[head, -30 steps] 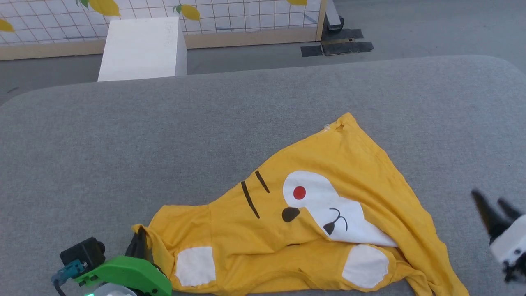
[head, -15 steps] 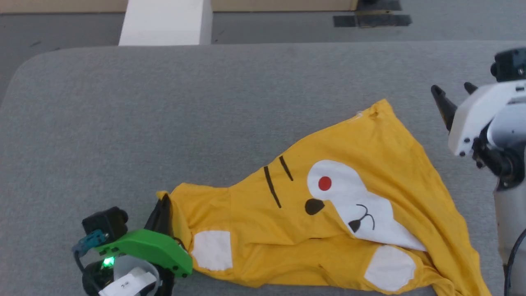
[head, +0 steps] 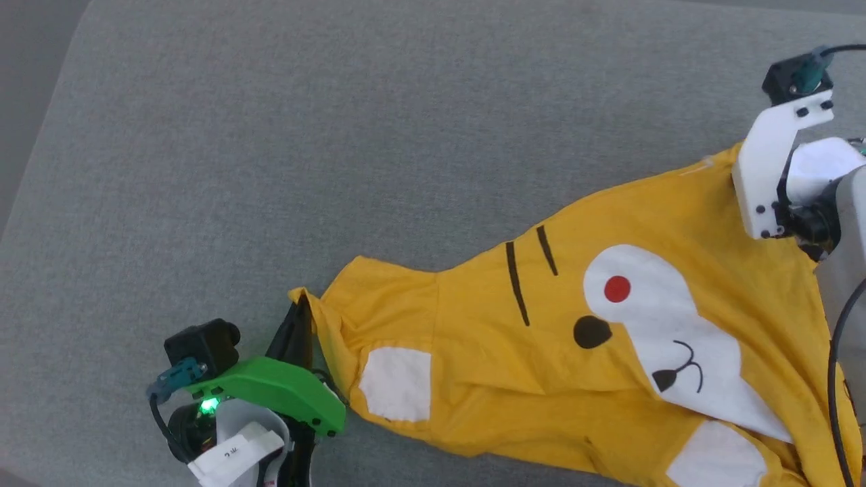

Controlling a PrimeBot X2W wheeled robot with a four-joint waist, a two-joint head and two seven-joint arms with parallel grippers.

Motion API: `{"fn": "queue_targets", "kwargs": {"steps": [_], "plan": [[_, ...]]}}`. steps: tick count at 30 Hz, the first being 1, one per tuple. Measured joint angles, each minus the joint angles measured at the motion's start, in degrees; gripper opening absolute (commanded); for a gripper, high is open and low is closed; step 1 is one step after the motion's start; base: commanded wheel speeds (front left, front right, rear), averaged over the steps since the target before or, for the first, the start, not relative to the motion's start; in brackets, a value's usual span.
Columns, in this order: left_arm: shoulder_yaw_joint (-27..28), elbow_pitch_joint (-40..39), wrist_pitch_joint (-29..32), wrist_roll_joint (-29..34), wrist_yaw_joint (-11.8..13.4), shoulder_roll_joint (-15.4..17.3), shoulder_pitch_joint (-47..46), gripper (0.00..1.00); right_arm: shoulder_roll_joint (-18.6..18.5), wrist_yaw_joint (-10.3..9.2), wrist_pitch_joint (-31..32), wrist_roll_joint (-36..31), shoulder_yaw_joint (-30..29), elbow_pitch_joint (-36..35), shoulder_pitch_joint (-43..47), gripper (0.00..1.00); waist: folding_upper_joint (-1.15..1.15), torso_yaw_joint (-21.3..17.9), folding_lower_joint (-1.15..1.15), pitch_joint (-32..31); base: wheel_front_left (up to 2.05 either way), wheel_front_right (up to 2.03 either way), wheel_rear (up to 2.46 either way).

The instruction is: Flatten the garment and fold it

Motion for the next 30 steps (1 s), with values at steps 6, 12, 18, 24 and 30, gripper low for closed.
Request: {"fn": "queue_targets", "kwargs": {"steps": [6,12,18,24,30], "plan": [[0.6,0.9,-0.5,0.0,0.0,0.2,-0.4,0.0,-0.5,-0.04,2.6,2.3,2.3,2.0,-2.0,0.78,0.0,1.6,0.0,2.3,0.0,0.0,0.0],[1.3,1.0,-0.9,0.0,0.1,0.7,-0.4,0.0,-0.2,-0.36,-0.9,8.3,4.1,1.0,-0.8,0.0,0.0,0.6,0.0,0.8,0.0,0.0,0.0],[2.7,1.0,-0.6,-0.9,0.8,1.7,1.3,0.0,-0.9,-0.29,-8.4,17.1,1.6,-8.4,7.9,0.0,0.0,-1.3,0.0,-3.3,0.0,0.0,0.0],[4.1,0.5,-0.4,-1.6,2.1,2.1,5.4,0.0,-1.8,-0.29,-6.1,24.3,-3.1,-22.1,24.8,0.0,0.0,-5.6,0.0,-8.2,0.0,0.0,0.0],[4.9,0.4,-0.5,-4.0,2.6,1.6,9.1,0.0,2.6,-0.29,-0.4,28.7,-6.6,-31.5,41.2,0.0,0.0,-10.8,0.0,-12.7,0.0,0.0,0.0]]}}
